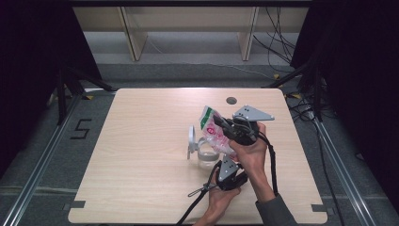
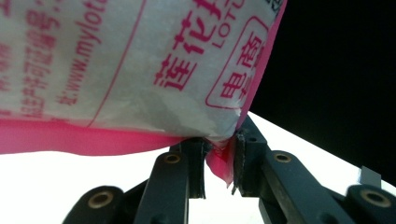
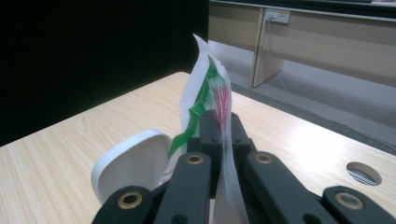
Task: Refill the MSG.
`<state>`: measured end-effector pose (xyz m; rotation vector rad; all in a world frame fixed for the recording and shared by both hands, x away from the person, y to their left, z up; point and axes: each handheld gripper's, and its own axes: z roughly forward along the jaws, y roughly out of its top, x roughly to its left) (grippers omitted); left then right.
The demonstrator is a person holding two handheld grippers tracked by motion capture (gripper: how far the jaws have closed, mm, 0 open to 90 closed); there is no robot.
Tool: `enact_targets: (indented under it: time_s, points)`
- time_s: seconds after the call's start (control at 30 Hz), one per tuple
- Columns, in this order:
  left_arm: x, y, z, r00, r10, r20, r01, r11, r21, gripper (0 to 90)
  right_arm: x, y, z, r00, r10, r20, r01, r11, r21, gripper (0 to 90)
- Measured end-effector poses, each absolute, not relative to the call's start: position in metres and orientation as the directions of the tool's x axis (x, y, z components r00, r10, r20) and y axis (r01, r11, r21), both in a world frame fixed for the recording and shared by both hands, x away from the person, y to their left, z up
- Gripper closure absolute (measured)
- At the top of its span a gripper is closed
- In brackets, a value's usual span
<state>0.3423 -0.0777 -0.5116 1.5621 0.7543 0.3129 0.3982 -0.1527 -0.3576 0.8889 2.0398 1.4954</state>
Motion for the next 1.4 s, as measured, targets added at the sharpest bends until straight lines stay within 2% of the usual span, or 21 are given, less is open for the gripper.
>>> enact_targets:
  time_s: [0.37, 0.4, 0.53, 1.1, 1.4]
  points:
    - [0.3424, -0.0794, -0.5118, 0.747, 0.622, -0.235, 0.272, 0.037, 0.962, 76.6, 0.398, -0.1509, -0.3569, -0.686, 0.727, -0.018, 0.222, 0.233, 0.947, 90.0]
    - [0.3428, -0.0795, -0.512, 0.748, 0.622, -0.233, 0.273, 0.032, 0.962, 76.7, 0.3979, -0.1499, -0.3581, -0.687, 0.727, 0.009, 0.238, 0.214, 0.947, 90.0]
    - [0.3431, -0.0799, -0.5122, 0.748, 0.621, -0.235, 0.272, 0.036, 0.962, 76.6, 0.3978, -0.1497, -0.3585, -0.682, 0.732, 0.012, 0.245, 0.213, 0.946, 90.0]
    - [0.344, -0.0801, -0.5124, 0.748, 0.622, -0.231, 0.268, 0.036, 0.963, 76.7, 0.4003, -0.1508, -0.3588, -0.685, 0.728, -0.015, 0.217, 0.223, 0.95, 90.0]
    - [0.3451, -0.0805, -0.5125, 0.748, 0.625, -0.223, 0.263, 0.03, 0.964, 76.7, 0.3999, -0.148, -0.3594, -0.68, 0.733, 0.007, 0.243, 0.216, 0.946, 90.0]
